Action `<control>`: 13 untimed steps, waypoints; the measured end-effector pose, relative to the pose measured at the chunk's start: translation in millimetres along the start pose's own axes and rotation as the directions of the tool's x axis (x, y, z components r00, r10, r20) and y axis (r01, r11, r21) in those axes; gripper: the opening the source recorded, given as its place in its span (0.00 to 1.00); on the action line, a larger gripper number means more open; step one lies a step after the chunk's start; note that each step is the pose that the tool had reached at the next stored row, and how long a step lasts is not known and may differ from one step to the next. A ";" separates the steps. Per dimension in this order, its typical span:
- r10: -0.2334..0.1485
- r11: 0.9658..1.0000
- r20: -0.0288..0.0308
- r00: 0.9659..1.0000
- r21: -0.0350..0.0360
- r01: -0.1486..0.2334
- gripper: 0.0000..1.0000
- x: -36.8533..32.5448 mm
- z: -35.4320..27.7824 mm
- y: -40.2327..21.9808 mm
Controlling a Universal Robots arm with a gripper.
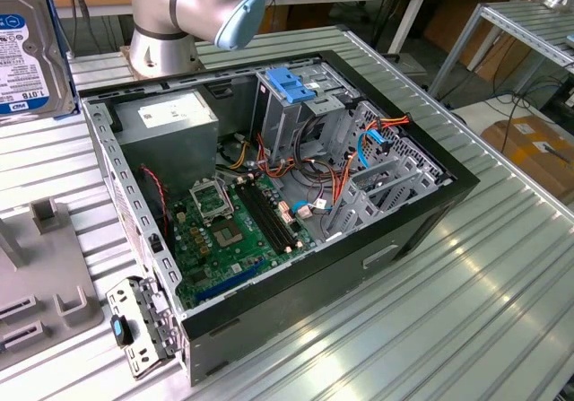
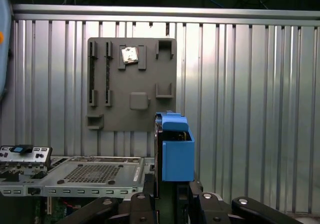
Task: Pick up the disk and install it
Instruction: 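Pick up the disk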
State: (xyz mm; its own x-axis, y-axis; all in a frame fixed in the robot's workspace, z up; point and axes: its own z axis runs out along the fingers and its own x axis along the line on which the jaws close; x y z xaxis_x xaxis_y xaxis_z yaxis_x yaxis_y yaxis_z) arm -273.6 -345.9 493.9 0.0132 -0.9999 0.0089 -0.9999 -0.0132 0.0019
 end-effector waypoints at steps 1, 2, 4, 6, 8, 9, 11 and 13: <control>0.000 1.000 0.000 1.000 0.000 0.000 0.35 0.0 0.0 -1.6; 0.000 1.000 0.000 1.000 0.000 0.000 0.35 0.0 0.0 -3.2; 0.000 1.000 0.000 1.000 0.000 0.000 0.35 0.1 0.0 -6.1; 0.000 1.000 0.000 1.000 0.000 0.000 0.35 0.1 0.0 -10.9; 0.000 1.000 0.000 1.000 0.000 0.000 0.35 0.2 0.0 -14.8; 0.000 1.000 0.000 1.000 0.000 0.000 0.35 0.2 0.0 -15.9; 0.000 1.000 0.000 1.000 0.000 0.000 0.35 0.2 0.0 -17.7; 0.000 1.000 0.000 1.000 0.000 0.000 0.35 0.2 0.0 -19.6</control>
State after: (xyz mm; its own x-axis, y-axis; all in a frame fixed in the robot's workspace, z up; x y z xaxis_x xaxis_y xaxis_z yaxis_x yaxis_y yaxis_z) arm -254.0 -345.9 493.9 0.0131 -0.9999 0.0089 -0.9999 -0.0131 0.0019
